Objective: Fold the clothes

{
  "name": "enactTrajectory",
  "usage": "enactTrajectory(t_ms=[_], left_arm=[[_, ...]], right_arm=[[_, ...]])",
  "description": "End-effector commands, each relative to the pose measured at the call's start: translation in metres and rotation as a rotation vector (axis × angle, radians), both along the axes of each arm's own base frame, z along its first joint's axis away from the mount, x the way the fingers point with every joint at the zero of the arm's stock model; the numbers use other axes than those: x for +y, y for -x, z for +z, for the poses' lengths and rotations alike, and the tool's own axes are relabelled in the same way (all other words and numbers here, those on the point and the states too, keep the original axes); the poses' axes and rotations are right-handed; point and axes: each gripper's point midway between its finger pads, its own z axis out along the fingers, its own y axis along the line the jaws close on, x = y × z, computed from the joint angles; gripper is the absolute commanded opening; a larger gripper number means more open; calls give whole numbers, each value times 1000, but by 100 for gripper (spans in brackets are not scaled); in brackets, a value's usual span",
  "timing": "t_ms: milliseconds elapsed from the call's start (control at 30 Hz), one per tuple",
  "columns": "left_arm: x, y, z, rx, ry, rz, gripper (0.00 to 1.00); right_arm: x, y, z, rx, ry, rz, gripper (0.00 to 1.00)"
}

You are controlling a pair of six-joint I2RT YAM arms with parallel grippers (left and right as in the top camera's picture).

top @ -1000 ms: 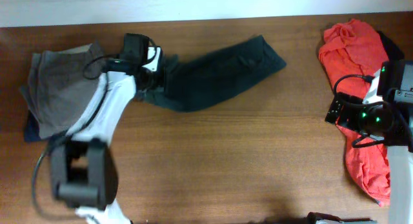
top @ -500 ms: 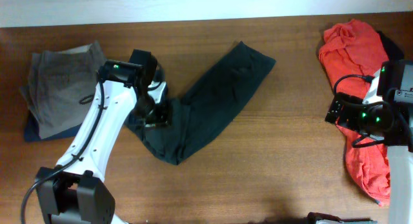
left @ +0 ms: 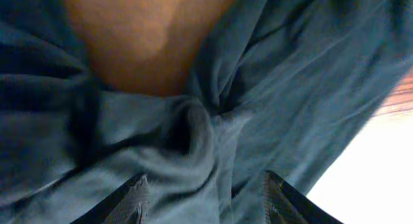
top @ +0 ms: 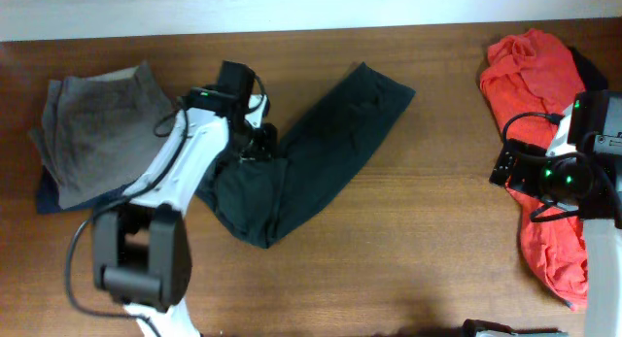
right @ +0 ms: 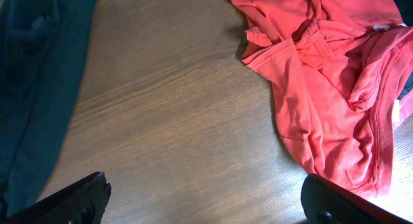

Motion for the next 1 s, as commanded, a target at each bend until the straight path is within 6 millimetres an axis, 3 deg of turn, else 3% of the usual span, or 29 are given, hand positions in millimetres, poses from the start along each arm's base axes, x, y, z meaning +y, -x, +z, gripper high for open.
enactTrajectory(t_ms=[0, 67, 200, 300, 367, 433, 567, 700, 833, 967], left_arm=[[-12, 5, -26, 58, -9, -27, 56], [-12, 4, -36, 67, -24, -31, 48], [-11, -6, -33, 24, -39, -30, 1], [-12, -8, -3, 1, -32, -31, 0], [-10, -3, 36, -21, -26, -30, 0], [-6, 9, 76, -51, -17, -30, 0], [12, 40, 122, -92, -53, -17, 0], [27, 68, 134, -50, -101, -11, 0], [53, 92, 132, 29, -230, 7, 0], [77, 96, 135, 33, -356, 101, 0]], right_arm=[[-3, 0, 2, -5, 10, -3, 99], [-3, 0, 2, -5, 10, -3, 99], [-3, 0, 2, -5, 10, -3, 99], [-3, 0, 2, -5, 8, -2, 99], [3, -4, 0, -5, -20, 18, 99], [20, -15, -6, -4, -91, 139, 99], [55, -44, -27, 12, -264, 358, 99], [81, -75, -52, 30, -343, 491, 99], [118, -130, -101, 35, -344, 611, 99], [149, -172, -149, 23, -343, 642, 99]])
